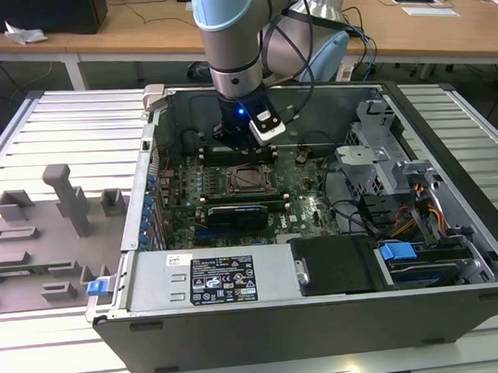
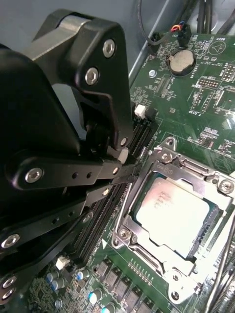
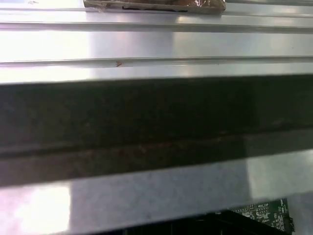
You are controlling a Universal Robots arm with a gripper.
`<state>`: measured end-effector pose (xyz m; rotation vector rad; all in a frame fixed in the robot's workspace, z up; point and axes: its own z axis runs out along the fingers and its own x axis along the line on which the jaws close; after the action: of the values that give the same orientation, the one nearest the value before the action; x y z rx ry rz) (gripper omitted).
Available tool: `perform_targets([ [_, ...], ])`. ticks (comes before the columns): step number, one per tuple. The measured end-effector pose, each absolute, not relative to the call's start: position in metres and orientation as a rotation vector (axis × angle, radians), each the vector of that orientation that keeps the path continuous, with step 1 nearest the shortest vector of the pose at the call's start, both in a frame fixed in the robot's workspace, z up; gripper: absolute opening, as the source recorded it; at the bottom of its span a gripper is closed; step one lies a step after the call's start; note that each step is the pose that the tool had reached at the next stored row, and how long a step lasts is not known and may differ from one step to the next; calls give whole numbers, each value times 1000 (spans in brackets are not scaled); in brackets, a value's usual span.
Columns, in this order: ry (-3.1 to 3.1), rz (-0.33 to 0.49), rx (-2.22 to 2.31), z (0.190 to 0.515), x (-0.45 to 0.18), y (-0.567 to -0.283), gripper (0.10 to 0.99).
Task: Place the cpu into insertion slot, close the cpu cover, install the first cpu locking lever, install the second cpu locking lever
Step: 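Install the first cpu locking lever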
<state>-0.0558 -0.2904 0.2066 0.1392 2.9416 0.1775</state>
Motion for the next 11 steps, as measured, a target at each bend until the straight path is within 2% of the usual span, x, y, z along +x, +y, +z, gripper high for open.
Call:
perform_targets([
  [11,2935,217,142,203,-56,-294,106],
])
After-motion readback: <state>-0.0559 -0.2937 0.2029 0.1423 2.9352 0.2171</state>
